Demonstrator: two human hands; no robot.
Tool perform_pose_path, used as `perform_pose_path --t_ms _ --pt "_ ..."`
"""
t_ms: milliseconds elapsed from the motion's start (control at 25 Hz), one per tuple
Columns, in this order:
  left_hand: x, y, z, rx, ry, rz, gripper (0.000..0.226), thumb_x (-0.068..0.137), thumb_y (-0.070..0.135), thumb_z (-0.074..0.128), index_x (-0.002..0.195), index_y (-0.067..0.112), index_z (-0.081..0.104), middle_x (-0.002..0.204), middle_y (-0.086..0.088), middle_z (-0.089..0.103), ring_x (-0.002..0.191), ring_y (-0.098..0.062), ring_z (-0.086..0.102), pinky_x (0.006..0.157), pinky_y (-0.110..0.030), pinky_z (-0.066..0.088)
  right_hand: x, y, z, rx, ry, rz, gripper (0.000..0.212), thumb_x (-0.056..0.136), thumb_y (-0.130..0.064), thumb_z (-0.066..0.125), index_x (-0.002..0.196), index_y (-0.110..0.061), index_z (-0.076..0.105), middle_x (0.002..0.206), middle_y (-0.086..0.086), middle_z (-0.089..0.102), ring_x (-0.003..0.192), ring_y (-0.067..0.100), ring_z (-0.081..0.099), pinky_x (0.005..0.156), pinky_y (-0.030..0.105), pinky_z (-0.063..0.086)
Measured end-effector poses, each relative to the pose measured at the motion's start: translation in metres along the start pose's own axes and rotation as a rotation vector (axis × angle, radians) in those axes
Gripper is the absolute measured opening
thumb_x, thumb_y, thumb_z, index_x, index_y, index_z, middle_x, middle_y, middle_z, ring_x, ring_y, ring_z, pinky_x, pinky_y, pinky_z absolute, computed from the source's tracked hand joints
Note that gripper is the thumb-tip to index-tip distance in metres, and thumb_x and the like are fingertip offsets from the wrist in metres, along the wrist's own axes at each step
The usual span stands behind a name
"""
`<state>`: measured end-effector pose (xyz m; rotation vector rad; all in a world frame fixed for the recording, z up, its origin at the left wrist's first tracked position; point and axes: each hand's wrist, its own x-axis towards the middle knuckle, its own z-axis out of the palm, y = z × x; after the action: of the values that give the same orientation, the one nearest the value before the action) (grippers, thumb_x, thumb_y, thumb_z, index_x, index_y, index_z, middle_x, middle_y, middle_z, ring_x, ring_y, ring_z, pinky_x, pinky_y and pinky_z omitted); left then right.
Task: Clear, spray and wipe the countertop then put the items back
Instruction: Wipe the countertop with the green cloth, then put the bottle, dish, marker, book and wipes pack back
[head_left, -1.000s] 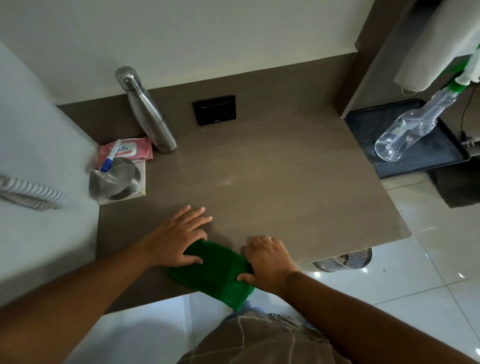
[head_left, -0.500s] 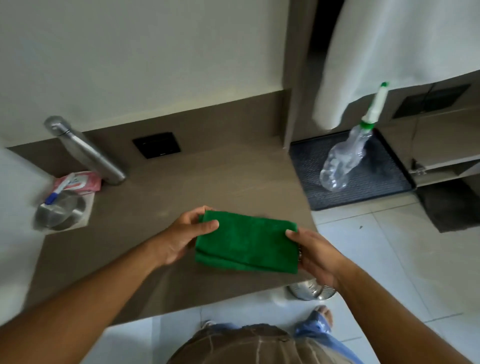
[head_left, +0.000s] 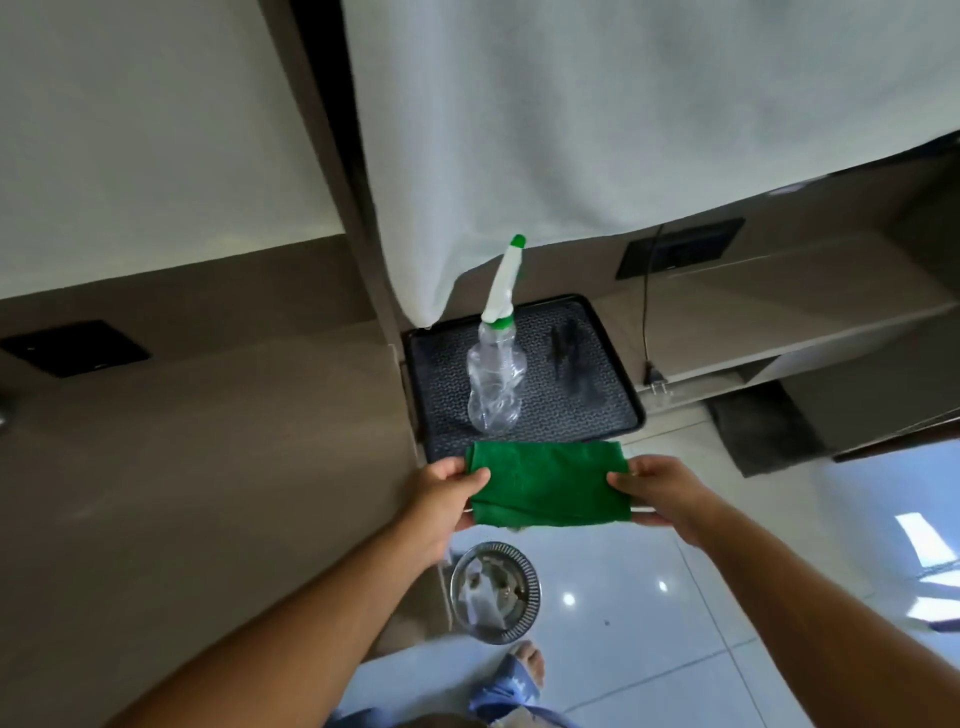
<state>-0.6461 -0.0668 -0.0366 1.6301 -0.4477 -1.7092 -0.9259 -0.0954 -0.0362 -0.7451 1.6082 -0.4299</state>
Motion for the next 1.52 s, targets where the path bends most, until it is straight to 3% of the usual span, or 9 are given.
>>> perform_pose_path --t_ms 240,360,480,640,800,960,1080,1280,1520 --pt "0.062 -0.009 0.094 -0.286 0.111 -0.079 0.023 0.092 -0.005 0.057 0.114 -0.002 0.061 0.105 -0.021 0.066 0.091 -0.033 0.065 0.073 -0.041 0.059 0.097 -0.063 -0.038 -0.263 0.135 -0.029 0.017 0.087 -0.005 0.065 0.104 -0.006 0.064 0.099 0.015 0.068 0.080 0.025 0.069 0.056 0.031 0.057" --pt "0.077 -0.010 0.123 -0.416 0.144 -0.123 0.023 0.091 -0.006 0.058 0.114 -0.006 0.061 0.104 -0.023 0.066 0.089 -0.033 0.065 0.083 -0.044 0.053 0.131 -0.095 -0.047 -0.578 0.136 -0.128 0.015 0.088 -0.012 0.065 0.102 -0.008 0.067 0.096 0.011 0.067 0.083 0.027 0.068 0.071 0.038 0.060" --pt "0.087 -0.008 0.143 -0.549 0.135 -0.144 0.020 0.093 -0.004 0.057 0.112 -0.003 0.060 0.093 -0.019 0.066 0.082 -0.027 0.065 0.085 -0.043 0.054 0.156 -0.140 -0.046 -0.794 0.183 -0.300 0.017 0.089 -0.017 0.064 0.104 -0.011 0.068 0.099 0.007 0.066 0.096 0.026 0.065 0.076 0.030 0.051" --pt "0.090 -0.014 0.157 -0.447 0.024 -0.249 0.021 0.097 -0.001 0.050 0.116 0.008 0.053 0.077 -0.011 0.054 0.069 -0.018 0.054 0.088 -0.035 0.050 0.174 -0.192 -0.029 -0.606 0.297 -0.489 0.046 0.089 0.007 0.049 0.130 -0.012 0.057 0.127 0.012 0.062 0.118 0.028 0.058 0.093 0.024 0.045" --pt "0.074 -0.020 0.132 -0.146 0.081 -0.146 0.036 0.093 -0.001 0.055 0.128 0.006 0.056 0.090 -0.011 0.063 0.082 -0.022 0.058 0.086 -0.032 0.054 0.153 -0.171 -0.019 -0.631 0.309 -0.558 0.053 0.090 0.009 0.040 0.132 -0.018 0.058 0.133 0.011 0.059 0.118 0.026 0.058 0.098 0.028 0.046" --pt "0.049 -0.009 0.075 0.172 0.098 0.067 0.032 0.093 0.001 0.056 0.124 0.001 0.059 0.112 -0.017 0.066 0.081 -0.016 0.057 0.062 -0.019 0.047 0.095 -0.095 0.002 -0.793 0.299 -0.541 0.040 0.094 -0.009 0.043 0.125 -0.027 0.062 0.124 0.005 0.064 0.088 0.021 0.066 0.072 0.034 0.056" --pt "0.022 0.010 0.007 0.344 0.141 0.227 0.024 0.093 0.008 0.059 0.116 0.005 0.064 0.103 -0.011 0.068 0.074 -0.011 0.059 0.058 -0.016 0.046 0.048 -0.044 0.048 -0.828 0.348 -0.699 0.038 0.085 -0.004 0.051 0.114 -0.020 0.069 0.118 0.010 0.067 0.099 0.031 0.064 0.087 0.036 0.052" --pt "-0.033 0.029 -0.172 0.618 0.425 0.380 0.023 0.087 0.002 0.062 0.108 0.004 0.070 0.102 -0.011 0.073 0.095 -0.024 0.069 0.088 -0.031 0.052 -0.006 -0.027 0.186 -0.737 0.099 -0.902 0.035 0.081 0.000 0.058 0.111 -0.014 0.070 0.115 0.007 0.067 0.106 0.027 0.062 0.094 0.033 0.047" --pt "-0.117 0.057 -0.427 0.830 0.834 0.354 0.028 0.090 0.018 0.056 0.109 0.000 0.067 0.107 -0.021 0.070 0.101 -0.035 0.066 0.091 -0.042 0.049 -0.069 -0.108 0.418 -0.660 -0.271 -1.045 0.035 0.087 -0.010 0.061 0.122 -0.013 0.063 0.123 0.007 0.062 0.115 0.023 0.057 0.094 0.022 0.036"
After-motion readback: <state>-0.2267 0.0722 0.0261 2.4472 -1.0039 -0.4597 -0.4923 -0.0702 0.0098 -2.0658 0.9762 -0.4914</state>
